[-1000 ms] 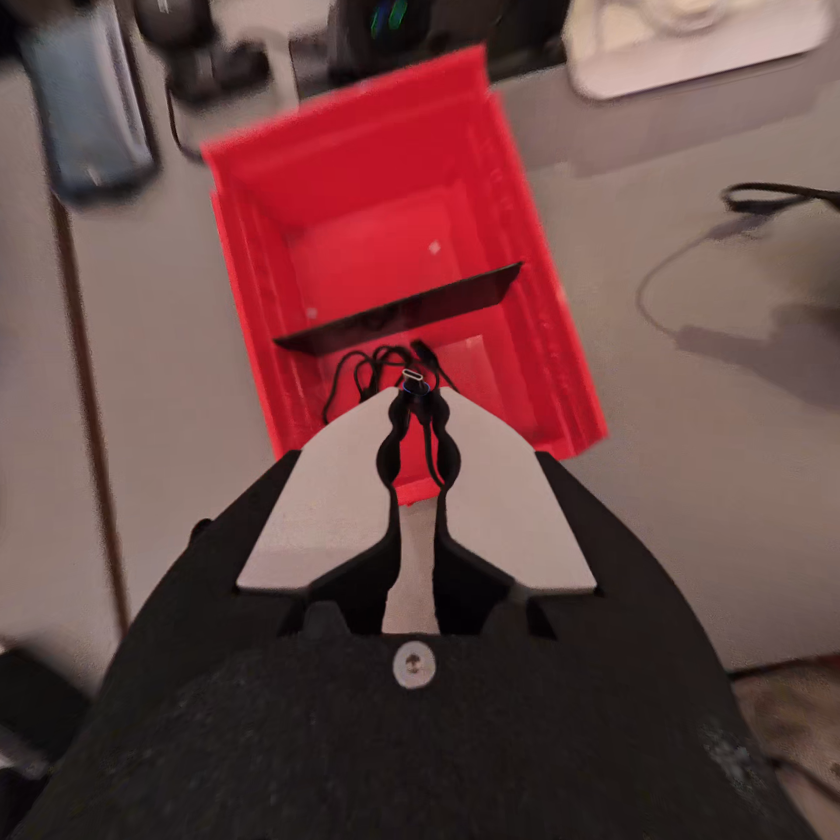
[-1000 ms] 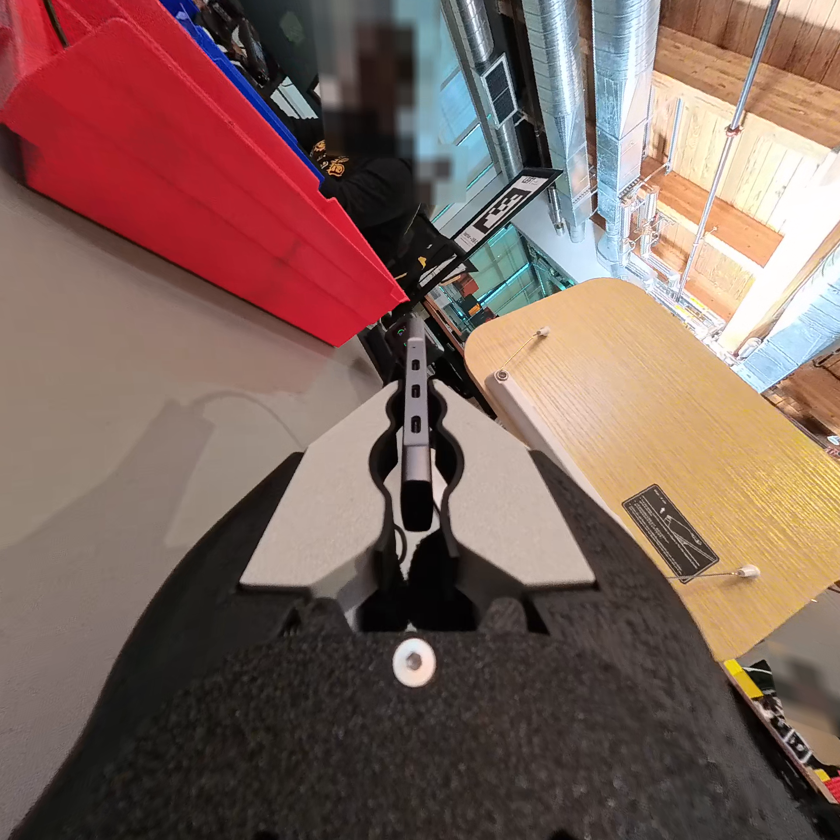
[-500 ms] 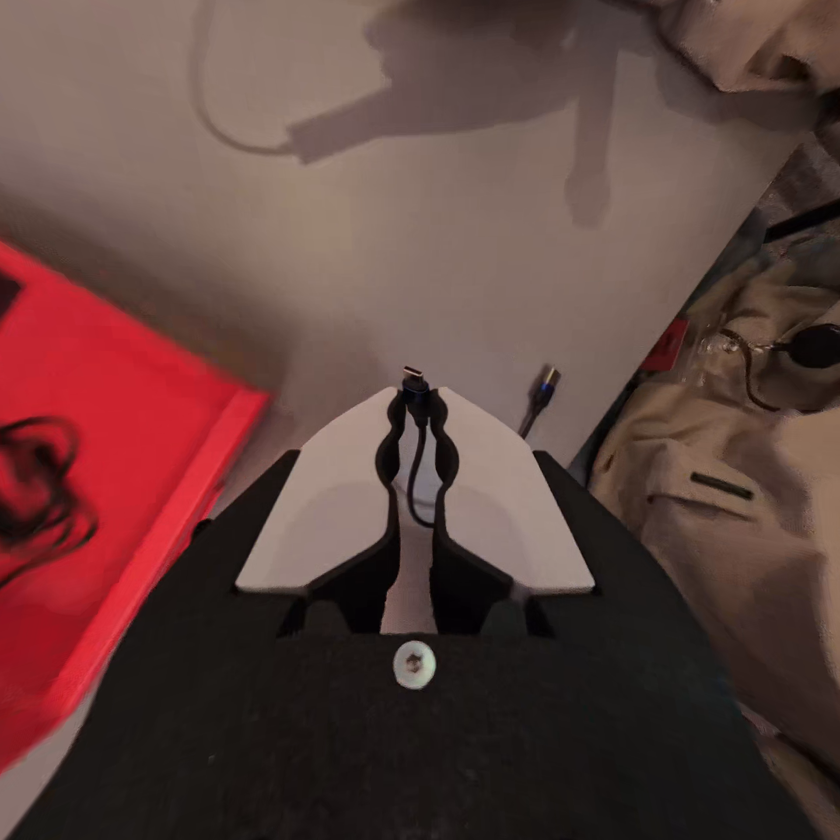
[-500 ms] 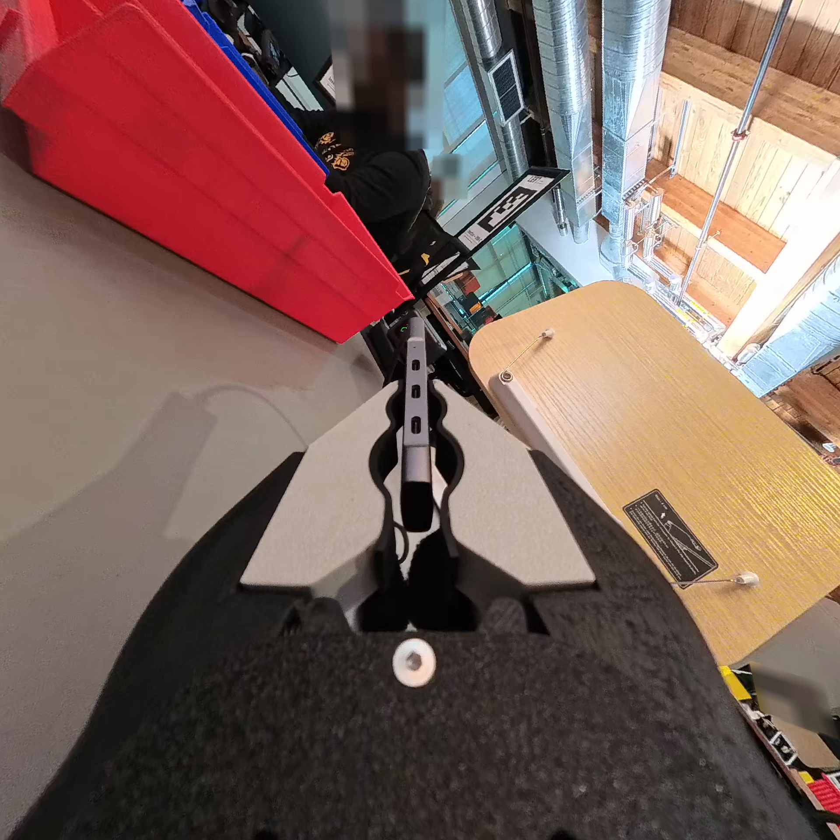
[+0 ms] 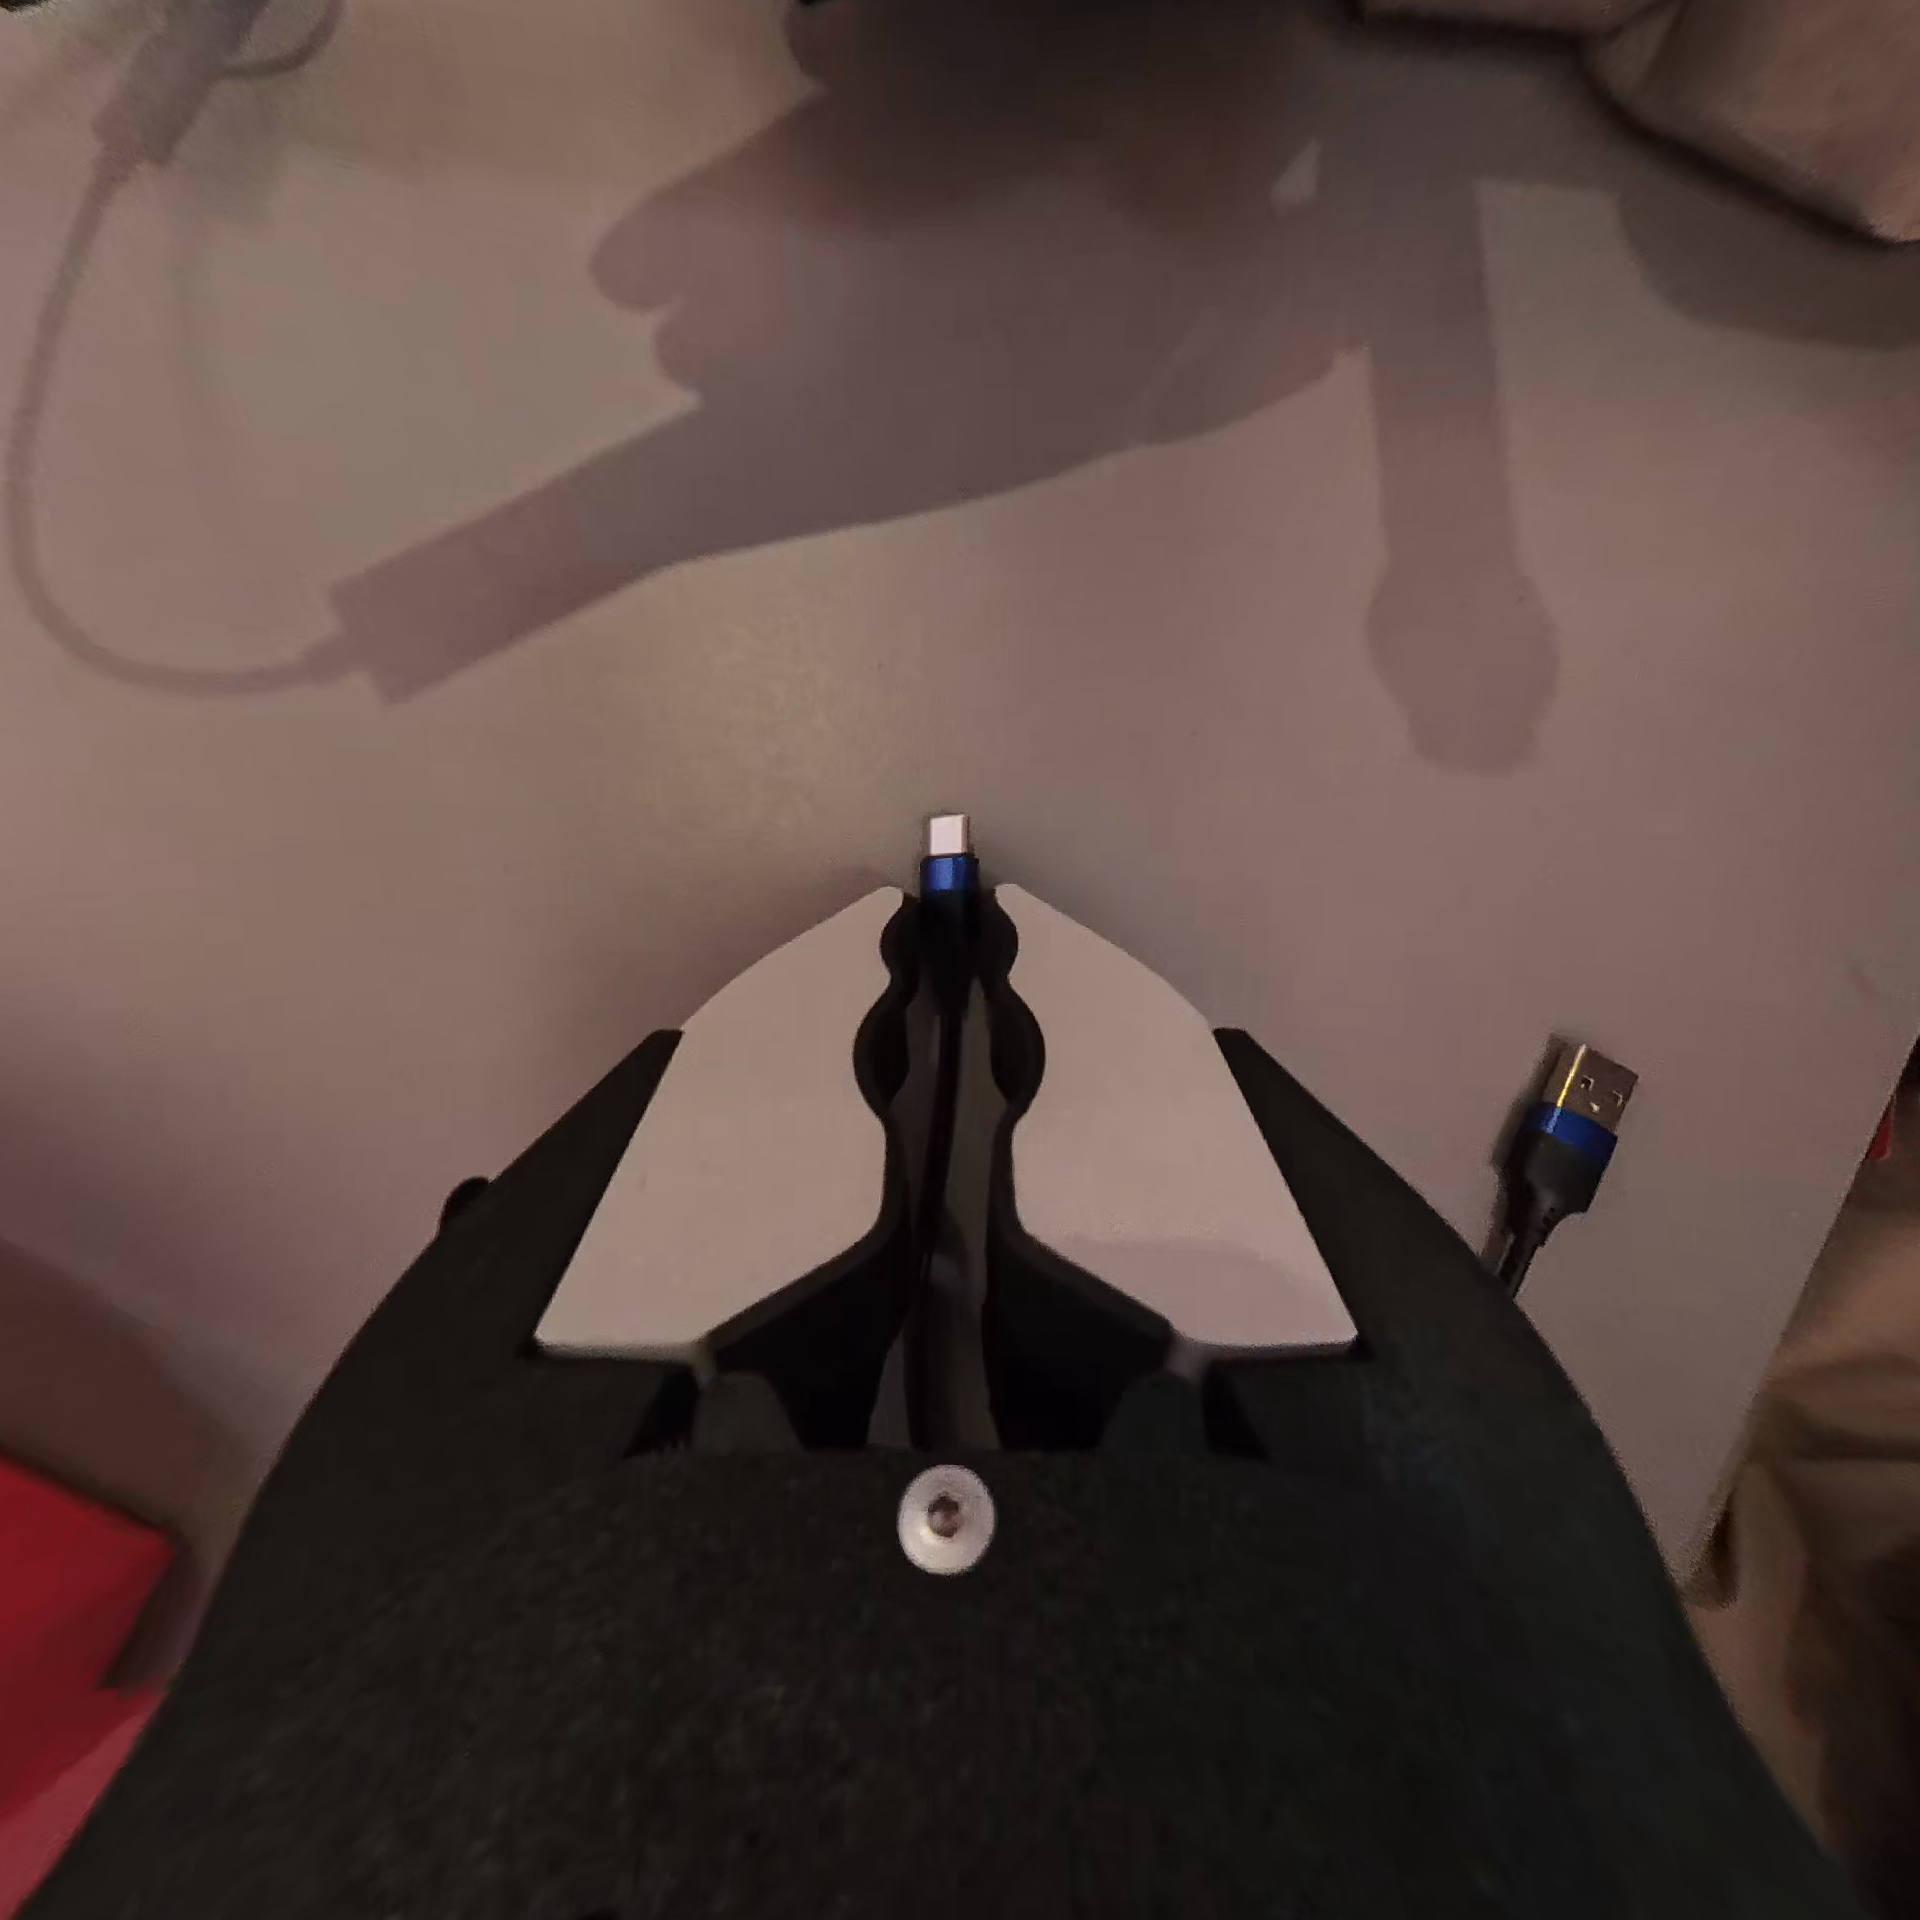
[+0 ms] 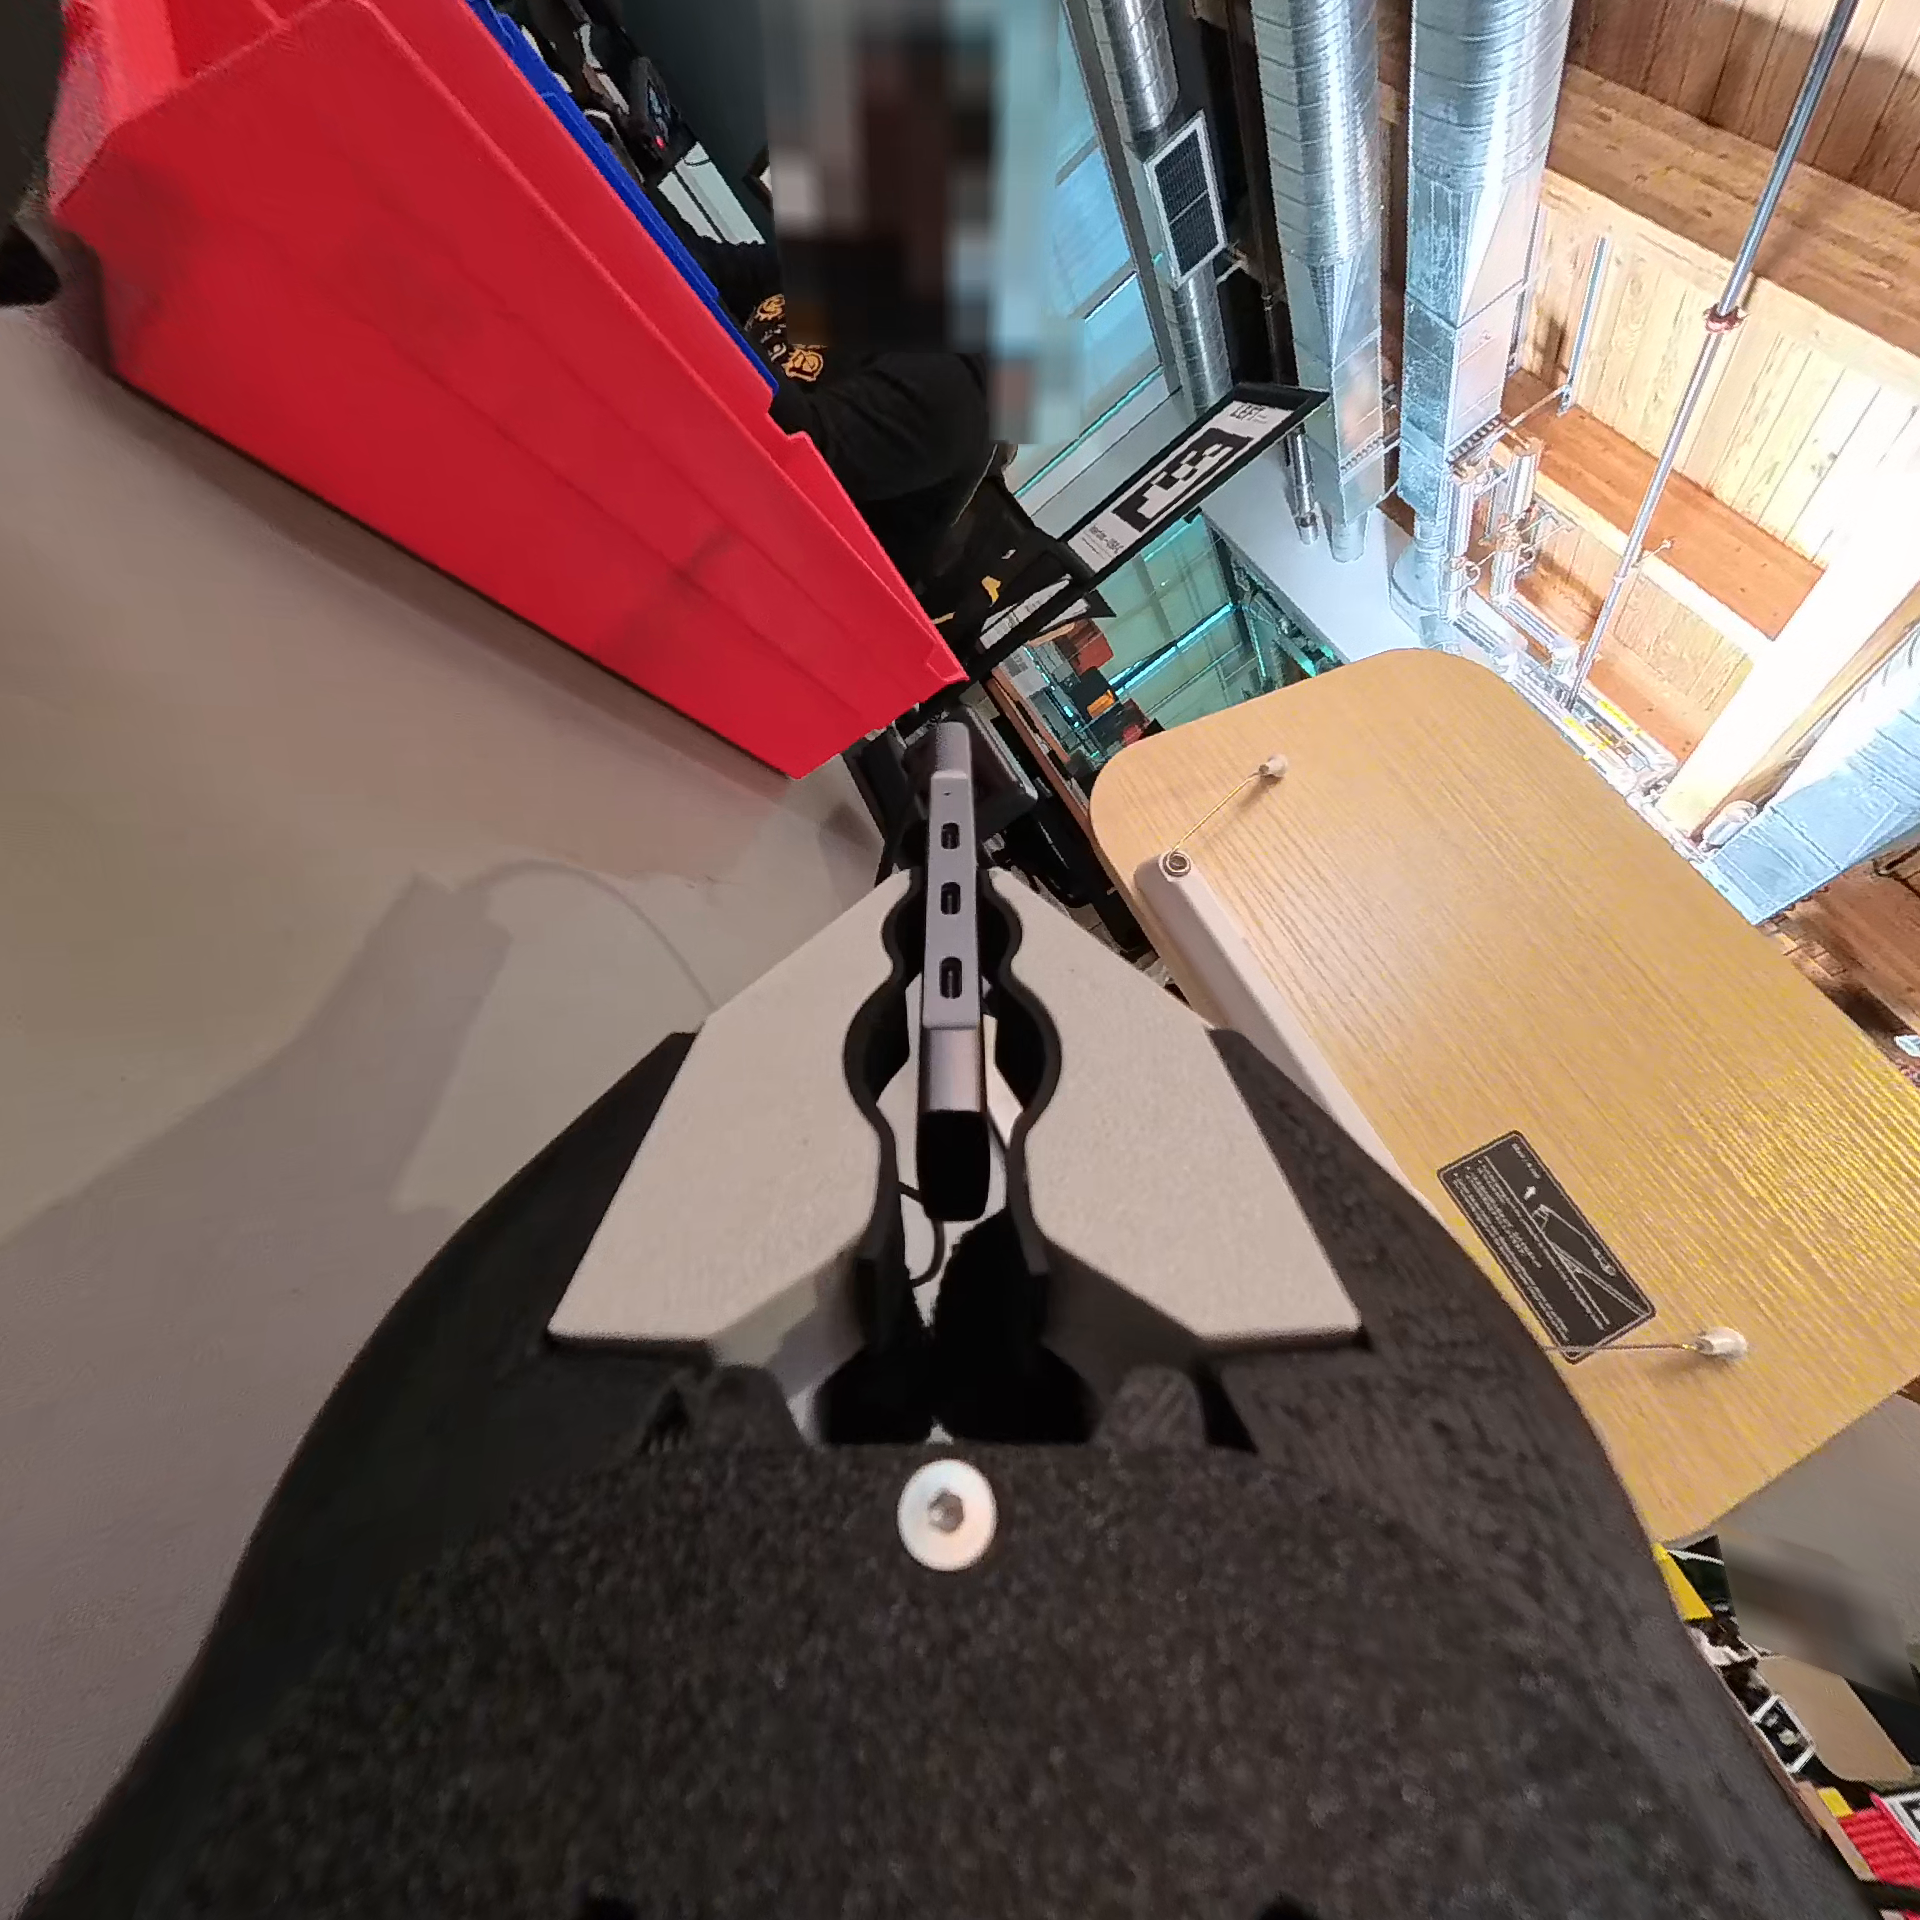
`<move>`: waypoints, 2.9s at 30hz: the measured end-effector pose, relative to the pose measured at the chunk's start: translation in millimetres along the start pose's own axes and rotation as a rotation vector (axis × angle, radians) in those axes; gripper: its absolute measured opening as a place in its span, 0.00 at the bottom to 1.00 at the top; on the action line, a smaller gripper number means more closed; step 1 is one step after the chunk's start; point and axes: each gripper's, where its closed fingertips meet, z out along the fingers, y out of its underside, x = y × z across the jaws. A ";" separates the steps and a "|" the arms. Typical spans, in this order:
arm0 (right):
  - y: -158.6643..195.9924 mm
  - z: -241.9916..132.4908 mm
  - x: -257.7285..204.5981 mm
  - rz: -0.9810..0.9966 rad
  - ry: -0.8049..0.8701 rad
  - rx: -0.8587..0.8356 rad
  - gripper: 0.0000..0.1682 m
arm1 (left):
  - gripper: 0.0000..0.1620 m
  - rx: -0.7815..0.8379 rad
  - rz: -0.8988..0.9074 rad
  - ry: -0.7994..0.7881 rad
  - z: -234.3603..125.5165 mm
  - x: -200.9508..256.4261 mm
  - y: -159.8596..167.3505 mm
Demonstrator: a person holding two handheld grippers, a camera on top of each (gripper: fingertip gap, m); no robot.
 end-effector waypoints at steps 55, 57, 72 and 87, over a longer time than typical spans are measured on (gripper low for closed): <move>2.4 12.3 -49.4 -0.523 -0.086 -0.234 0.04 | 0.01 -0.072 0.066 -0.203 -33.5 -48.5 -60.2; 2.6 12.3 -50.5 -0.528 -0.090 -0.235 0.04 | 0.01 -0.069 0.062 -0.190 -32.8 -48.0 -60.0; 5.5 12.1 -52.6 -0.577 -0.093 -0.247 0.04 | 0.01 -0.087 0.050 -0.216 -30.5 -52.9 -56.7; 6.1 8.6 -40.8 -0.460 -0.072 -0.247 0.04 | 0.02 0.155 -0.063 -0.131 -31.5 -48.7 -77.6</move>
